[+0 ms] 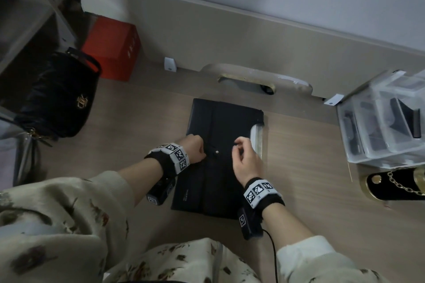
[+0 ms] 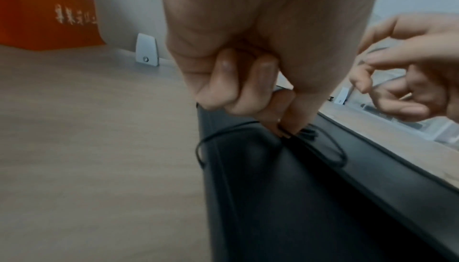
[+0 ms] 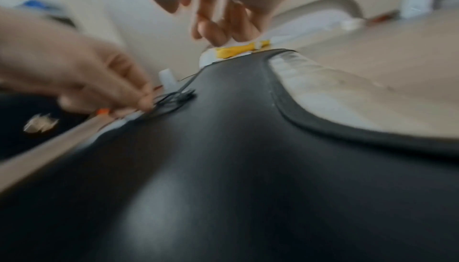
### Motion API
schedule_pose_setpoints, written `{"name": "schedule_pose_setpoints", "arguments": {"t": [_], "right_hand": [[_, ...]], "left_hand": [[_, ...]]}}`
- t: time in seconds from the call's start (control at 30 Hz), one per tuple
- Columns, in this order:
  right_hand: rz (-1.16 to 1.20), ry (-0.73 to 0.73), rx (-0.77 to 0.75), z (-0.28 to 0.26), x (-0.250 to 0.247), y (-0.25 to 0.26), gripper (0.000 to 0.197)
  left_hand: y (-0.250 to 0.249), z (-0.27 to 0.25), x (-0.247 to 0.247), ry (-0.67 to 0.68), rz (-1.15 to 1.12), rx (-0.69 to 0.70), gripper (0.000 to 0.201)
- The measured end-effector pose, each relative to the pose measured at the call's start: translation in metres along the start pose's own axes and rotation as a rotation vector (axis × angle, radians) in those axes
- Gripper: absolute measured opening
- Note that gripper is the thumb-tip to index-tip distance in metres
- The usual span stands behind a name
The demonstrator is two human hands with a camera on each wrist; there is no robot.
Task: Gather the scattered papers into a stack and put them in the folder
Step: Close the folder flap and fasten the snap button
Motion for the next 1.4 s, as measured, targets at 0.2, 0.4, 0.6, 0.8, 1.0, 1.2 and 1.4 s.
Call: {"name": "schedule_pose_setpoints", "arguments": {"t": [0.2, 0.4, 0.6, 0.8, 1.0, 1.2, 1.4], "right_hand": [[-0.081, 0.126, 0.051, 0.009, 0.020, -0.015, 0.016], [-0.150, 0.257, -0.058, 0.015, 0.048, 0.004, 0.022], [-0.106, 0.321, -0.100, 0.018, 0.063, 0.015, 0.028], [-0.079, 0.332, -0.099, 0.014, 0.064, 0.007, 0.027], [-0.120, 0.344, -0.086, 0.017, 0.067, 0.011, 0.024], [-0.159, 0.316, -0.029, 0.032, 0.072, 0.015, 0.024], [-0.106, 0.185, 0.064, 0.046, 0.058, 0.008, 0.017]], "left_hand": [[0.014, 0.004, -0.021, -0.139, 0.032, -0.026, 0.017], [0.029, 0.007, -0.022, -0.135, -0.124, -0.079, 0.009], [0.034, 0.003, 0.001, 0.185, -0.638, -0.332, 0.019], [0.036, 0.002, -0.002, 0.418, -1.364, -0.443, 0.036], [0.042, 0.007, -0.023, 0.265, -1.534, -0.367, 0.035], [0.032, 0.015, -0.023, 0.212, -1.585, -0.285, 0.035], [0.034, 0.021, -0.021, 0.161, -1.529, -0.274, 0.029]]}}
Point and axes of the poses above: each hand's wrist, its own z-axis towards the middle knuckle, its own x-axis out of the palm, y = z × x, the point moved 10 cm from there along z, towards the middle knuckle, and after that the axes turned 7 degrees about -x, right-handed, at the moved point
